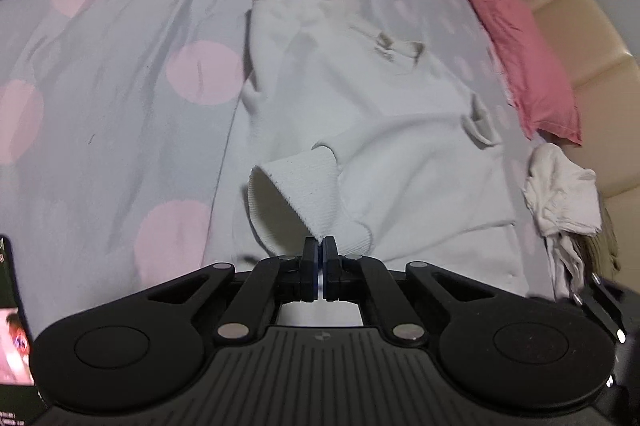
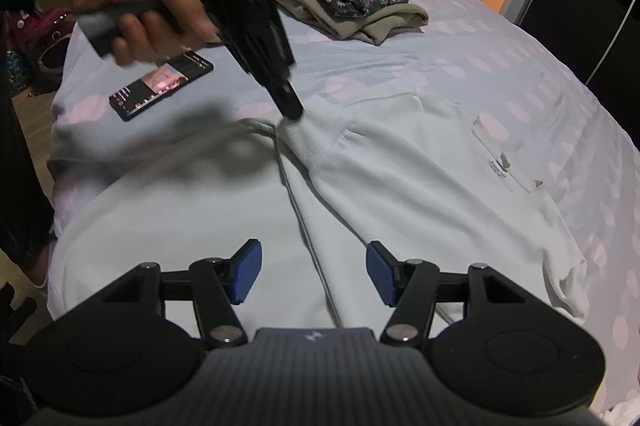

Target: Fold clothes

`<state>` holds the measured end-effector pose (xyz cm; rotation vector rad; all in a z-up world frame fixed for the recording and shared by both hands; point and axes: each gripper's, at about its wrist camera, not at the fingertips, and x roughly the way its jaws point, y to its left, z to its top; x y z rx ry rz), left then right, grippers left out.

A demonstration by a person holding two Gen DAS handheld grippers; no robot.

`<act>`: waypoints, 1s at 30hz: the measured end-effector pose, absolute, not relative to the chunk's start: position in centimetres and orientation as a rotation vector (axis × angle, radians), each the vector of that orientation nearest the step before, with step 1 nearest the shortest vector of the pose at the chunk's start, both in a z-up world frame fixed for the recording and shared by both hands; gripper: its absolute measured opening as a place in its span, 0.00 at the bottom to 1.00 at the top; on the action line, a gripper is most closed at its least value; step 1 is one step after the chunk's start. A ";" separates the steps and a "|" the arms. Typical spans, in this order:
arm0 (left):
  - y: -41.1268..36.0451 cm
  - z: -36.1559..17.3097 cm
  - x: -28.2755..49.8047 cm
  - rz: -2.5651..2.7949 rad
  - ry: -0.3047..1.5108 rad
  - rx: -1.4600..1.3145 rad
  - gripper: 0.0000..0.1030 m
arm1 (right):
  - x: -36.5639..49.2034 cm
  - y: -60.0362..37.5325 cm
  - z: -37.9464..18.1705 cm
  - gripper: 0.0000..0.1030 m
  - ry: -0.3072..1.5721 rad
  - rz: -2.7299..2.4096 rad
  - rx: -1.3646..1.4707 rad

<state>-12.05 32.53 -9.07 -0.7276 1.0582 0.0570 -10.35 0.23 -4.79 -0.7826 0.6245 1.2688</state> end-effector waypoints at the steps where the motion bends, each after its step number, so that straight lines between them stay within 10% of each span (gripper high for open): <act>1: 32.5 -8.8 -12.5 0.052 1.052 -0.740 0.00 | -10.3 0.3 -4.9 0.60 0.623 1.267 -0.784; 16: 30.9 -5.7 -14.1 -0.041 0.970 -0.895 0.00 | -17.3 7.0 -13.4 0.57 0.024 1.074 -1.169; 20: 31.4 -5.5 -15.0 -0.022 0.969 -0.893 0.00 | -17.8 9.5 -15.2 0.07 -0.008 0.987 -1.227; 30: 30.6 -5.7 -18.2 -0.044 1.060 -0.775 0.00 | -19.5 7.5 -12.0 0.08 0.084 1.166 -1.184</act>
